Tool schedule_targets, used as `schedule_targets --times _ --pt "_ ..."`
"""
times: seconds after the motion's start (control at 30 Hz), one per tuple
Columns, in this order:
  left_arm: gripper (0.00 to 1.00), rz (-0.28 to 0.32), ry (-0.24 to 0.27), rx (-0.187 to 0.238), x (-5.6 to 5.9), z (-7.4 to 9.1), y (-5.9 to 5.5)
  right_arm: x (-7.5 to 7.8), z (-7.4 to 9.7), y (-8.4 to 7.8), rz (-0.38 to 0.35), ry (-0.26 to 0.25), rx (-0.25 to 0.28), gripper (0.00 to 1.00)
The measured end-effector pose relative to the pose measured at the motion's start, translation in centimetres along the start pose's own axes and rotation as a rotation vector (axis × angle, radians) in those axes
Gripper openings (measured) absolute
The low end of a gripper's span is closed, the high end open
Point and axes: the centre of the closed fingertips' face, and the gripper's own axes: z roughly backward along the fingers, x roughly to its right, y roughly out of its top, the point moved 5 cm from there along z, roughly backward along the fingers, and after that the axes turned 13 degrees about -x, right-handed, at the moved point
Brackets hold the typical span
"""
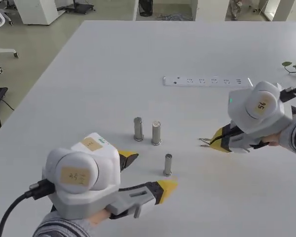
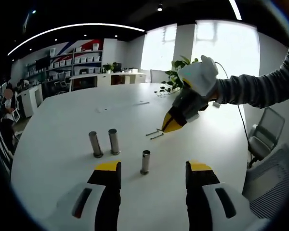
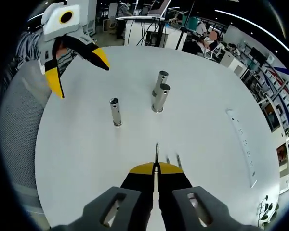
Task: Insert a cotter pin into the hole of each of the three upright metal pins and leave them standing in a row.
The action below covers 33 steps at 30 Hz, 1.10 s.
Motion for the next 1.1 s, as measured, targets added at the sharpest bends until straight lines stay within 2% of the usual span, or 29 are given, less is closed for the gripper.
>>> schedule_targets --times 0.17,0.27,0.47,0.73,0.9,1.1 --pt "0.42 0.023 -0.032 0.012 0.3 -0.1 0.6 -1.2 0.9 1.0 0.042 -0.017 0.016 0.00" --pt "0.35 0.024 -0.043 0.011 0.5 -0.1 0.8 -2.3 1.5 2.0 0.100 -0.023 0.045 0.00" --pt "0.28 0.034 -0.068 0.003 0.9 -0.1 1.0 -4.0 2.5 3.3 0.218 -0.042 0.059 0.00" --pt "0.21 0.074 -0.095 0.005 1.2 0.0 1.4 -6.1 3.6 5.1 0.303 -0.038 0.110 0.00" --pt "0.16 0.113 -0.119 0.019 1.4 0.1 1.5 -7.0 4.2 5.8 0.369 -0.060 0.114 0.00" --pt "0.07 0.158 -0.165 0.025 1.9 0.0 1.5 -7.8 4.5 6.2 0.400 -0.061 0.123 0.00"
